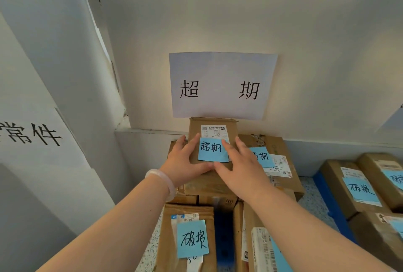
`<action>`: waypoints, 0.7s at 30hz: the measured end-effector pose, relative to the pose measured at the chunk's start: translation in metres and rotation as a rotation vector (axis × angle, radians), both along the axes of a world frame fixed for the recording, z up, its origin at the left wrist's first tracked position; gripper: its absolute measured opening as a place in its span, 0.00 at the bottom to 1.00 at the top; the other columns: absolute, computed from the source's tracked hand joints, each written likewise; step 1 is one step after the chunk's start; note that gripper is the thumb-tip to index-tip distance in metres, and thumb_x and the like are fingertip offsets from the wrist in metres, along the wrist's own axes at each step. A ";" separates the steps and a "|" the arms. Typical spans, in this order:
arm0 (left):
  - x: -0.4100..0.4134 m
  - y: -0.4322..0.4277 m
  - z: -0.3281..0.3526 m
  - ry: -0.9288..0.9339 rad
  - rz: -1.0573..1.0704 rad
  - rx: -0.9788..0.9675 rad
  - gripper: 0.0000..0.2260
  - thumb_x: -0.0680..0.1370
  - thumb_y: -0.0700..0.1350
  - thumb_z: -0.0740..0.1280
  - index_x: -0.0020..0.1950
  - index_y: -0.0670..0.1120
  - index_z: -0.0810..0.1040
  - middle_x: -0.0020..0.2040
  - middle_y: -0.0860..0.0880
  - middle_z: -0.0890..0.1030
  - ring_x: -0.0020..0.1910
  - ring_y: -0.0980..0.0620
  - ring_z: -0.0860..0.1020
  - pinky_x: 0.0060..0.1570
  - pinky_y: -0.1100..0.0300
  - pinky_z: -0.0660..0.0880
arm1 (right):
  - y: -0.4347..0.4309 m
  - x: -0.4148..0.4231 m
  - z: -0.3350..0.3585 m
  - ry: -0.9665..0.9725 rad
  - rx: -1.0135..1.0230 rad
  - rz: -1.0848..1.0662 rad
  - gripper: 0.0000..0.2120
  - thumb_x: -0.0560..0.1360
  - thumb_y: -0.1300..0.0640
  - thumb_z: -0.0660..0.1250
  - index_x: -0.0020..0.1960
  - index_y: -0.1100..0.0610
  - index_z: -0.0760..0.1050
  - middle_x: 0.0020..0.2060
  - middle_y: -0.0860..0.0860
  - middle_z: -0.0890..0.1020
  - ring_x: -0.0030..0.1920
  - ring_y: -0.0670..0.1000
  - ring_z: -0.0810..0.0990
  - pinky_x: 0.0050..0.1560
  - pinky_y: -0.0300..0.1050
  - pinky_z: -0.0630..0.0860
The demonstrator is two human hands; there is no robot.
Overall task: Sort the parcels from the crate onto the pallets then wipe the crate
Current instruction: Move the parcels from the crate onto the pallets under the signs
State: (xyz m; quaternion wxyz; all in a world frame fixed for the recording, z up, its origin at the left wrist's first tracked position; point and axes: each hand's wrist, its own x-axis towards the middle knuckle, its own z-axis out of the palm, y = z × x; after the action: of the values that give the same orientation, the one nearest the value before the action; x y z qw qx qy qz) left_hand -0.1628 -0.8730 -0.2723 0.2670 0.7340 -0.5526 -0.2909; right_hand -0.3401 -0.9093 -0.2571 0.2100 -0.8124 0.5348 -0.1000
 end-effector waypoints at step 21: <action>-0.153 0.103 0.059 -0.521 -0.133 -0.286 0.40 0.74 0.65 0.65 0.78 0.64 0.43 0.80 0.53 0.45 0.79 0.49 0.46 0.77 0.45 0.47 | 0.120 -0.134 0.033 0.063 -0.323 0.019 0.44 0.73 0.32 0.64 0.79 0.41 0.42 0.80 0.47 0.43 0.79 0.51 0.39 0.76 0.52 0.40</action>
State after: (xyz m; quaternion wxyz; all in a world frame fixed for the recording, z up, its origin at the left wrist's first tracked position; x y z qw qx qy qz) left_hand -0.3156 -0.7700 -0.2132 0.1972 0.7010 -0.6847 -0.0292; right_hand -0.4742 -0.7893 -0.2243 0.0607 -0.8433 0.5103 -0.1571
